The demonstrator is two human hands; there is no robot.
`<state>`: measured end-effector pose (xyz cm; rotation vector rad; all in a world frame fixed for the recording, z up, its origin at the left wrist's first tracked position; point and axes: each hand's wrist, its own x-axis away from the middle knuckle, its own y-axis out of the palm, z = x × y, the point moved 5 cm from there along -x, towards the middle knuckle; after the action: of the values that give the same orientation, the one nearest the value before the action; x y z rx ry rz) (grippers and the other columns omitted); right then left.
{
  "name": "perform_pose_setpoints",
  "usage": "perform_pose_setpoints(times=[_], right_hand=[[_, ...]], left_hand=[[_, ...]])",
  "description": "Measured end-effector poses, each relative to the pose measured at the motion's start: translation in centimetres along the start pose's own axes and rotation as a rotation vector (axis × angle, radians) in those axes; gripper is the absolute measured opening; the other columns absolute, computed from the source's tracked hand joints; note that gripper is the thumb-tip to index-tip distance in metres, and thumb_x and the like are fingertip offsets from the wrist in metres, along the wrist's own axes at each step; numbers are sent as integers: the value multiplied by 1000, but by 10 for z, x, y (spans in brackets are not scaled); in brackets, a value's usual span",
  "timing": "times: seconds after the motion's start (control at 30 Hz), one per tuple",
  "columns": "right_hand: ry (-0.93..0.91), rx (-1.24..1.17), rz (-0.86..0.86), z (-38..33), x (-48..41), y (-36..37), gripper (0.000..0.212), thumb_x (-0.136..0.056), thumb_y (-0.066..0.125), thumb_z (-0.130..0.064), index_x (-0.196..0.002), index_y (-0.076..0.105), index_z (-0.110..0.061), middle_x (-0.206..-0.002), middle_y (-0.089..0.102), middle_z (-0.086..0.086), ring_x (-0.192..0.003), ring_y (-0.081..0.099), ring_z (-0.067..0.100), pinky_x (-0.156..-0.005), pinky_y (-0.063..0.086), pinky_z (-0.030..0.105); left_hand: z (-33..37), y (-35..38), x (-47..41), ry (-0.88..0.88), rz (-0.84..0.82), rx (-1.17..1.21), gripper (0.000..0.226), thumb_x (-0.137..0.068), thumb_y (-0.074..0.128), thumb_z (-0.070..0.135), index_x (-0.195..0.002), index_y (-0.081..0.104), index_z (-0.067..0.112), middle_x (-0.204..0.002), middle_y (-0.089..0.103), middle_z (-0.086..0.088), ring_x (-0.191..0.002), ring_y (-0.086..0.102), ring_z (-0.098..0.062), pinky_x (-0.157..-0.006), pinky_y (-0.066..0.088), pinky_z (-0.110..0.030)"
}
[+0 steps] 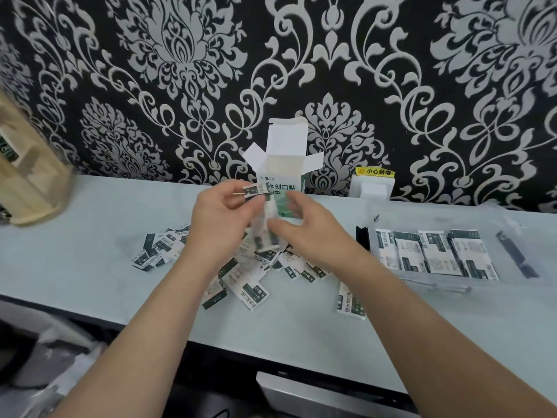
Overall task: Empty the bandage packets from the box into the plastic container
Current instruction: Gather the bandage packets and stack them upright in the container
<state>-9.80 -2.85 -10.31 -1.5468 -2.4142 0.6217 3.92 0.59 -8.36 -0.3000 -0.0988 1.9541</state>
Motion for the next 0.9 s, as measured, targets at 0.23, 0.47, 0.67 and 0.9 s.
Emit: perform_pose_setpoints(times=[0.23, 0.47, 0.67, 0.9], right_hand=[[45, 56, 136, 14, -3, -2, 18, -96, 43, -15, -97, 60, -20, -85, 69, 7, -71, 68, 24, -55, 53, 31], [160, 88, 186, 24, -3, -7, 21, -96, 33, -17, -85, 46, -28, -98, 67, 11, -90, 66, 34, -82, 54, 48], [229, 3, 153, 30, -2, -5, 19, -94, 33, -12, -93, 50, -20, -97, 66, 14, -84, 67, 34, -76, 54, 45], [406, -546, 116, 30, 4, -4, 25, -97, 34, -5, -109, 56, -8, -84, 70, 16, -61, 67, 21, -69, 55, 38]], left_hand=[[-8, 11, -5, 79, -143, -616, 17, -92, 59, 37, -101, 69, 27, -99, 72, 9, -93, 66, -13, -82, 52, -33], [-36, 20, -8, -221, -381, -1144, 86, -66, 77, 59, -137, 40, 29, -130, 48, -3, -120, 46, -26, -94, 42, -37], [-44, 14, -15, -369, -324, -509, 56, -75, 79, 2, -122, 55, 22, -89, 65, -7, -60, 68, -23, -59, 54, -28], [-10, -10, -21, -212, -334, 14, 38, -82, 63, -11, -105, 68, 20, -94, 71, -13, -89, 69, -25, -79, 55, -30]])
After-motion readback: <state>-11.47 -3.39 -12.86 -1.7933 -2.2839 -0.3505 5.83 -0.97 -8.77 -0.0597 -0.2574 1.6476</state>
